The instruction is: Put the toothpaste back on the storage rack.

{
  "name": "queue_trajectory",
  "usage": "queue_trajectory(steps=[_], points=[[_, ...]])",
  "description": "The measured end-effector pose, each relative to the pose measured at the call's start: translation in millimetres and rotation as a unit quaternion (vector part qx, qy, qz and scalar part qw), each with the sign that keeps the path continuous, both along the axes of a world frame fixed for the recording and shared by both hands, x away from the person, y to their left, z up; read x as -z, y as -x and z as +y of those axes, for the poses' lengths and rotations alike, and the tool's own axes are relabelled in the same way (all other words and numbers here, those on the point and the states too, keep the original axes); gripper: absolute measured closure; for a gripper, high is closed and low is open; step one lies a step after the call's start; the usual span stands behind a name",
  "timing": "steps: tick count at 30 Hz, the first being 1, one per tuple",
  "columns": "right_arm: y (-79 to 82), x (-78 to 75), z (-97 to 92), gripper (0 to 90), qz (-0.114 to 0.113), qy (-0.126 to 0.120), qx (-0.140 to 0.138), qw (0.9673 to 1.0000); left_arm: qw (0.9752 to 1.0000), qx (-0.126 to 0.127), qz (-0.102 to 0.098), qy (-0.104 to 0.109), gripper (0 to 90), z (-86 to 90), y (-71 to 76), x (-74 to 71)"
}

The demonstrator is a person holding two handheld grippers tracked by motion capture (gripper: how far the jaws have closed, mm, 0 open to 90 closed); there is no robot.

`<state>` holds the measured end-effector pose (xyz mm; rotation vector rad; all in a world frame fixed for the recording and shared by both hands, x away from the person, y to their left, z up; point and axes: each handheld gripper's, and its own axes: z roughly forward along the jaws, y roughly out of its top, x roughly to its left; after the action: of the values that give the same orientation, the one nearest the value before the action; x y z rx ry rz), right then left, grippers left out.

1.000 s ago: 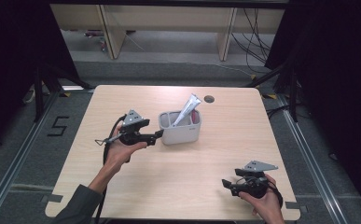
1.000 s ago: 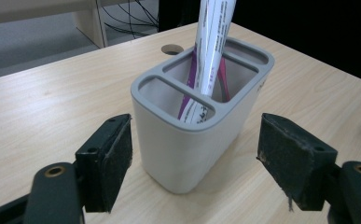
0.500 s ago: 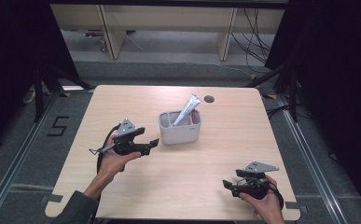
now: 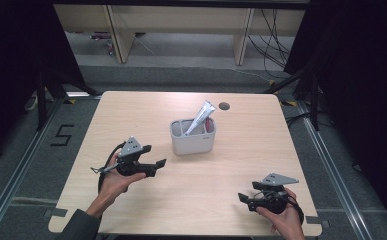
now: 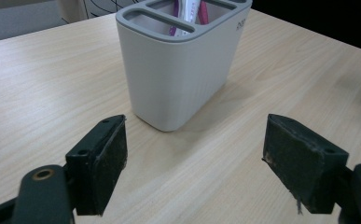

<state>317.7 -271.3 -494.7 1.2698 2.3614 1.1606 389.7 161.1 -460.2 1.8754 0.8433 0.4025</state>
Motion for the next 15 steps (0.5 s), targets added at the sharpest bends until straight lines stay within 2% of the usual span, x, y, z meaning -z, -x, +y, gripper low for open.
queue_trajectory(steps=[7, 10, 11, 12, 13, 14, 15], points=[[0.3, 0.4, 0.4, 27.7, -0.002, -0.003, 0.002, 1.0000, 1.0000, 0.006, -0.004, -0.004, 19.4, 4.3, 12.2, 6.0], [-0.3, 0.5, 0.2, 27.7, -0.005, -0.002, -0.002, 1.0000, 1.0000, 0.007, 0.005, 0.003, 17.7, 7.7, 16.3, 9.0], [-0.1, 0.3, 0.3, 27.7, -0.006, 0.000, -0.001, 1.0000, 0.9997, 0.008, 0.015, 0.015, 17.1, 8.7, 17.8, 10.3], [-0.1, 0.3, 0.4, 27.7, -0.006, 0.000, -0.001, 1.0000, 0.9996, 0.014, 0.018, 0.018, 16.5, 10.4, 18.4, 11.6], [0.4, 0.3, 0.8, 27.7, -0.002, -0.003, 0.001, 1.0000, 0.9997, 0.012, 0.017, 0.015, 16.2, 10.9, 20.0, 12.4], [0.3, 0.4, 0.8, 27.7, -0.002, -0.003, 0.001, 1.0000, 0.9999, 0.012, 0.006, -0.009, 16.0, 12.7, 23.6, 15.0], [0.3, 0.4, 0.8, 27.7, -0.002, -0.003, 0.001, 1.0000, 0.9999, 0.012, 0.006, -0.009, 15.9, 12.7, 23.6, 15.0]])
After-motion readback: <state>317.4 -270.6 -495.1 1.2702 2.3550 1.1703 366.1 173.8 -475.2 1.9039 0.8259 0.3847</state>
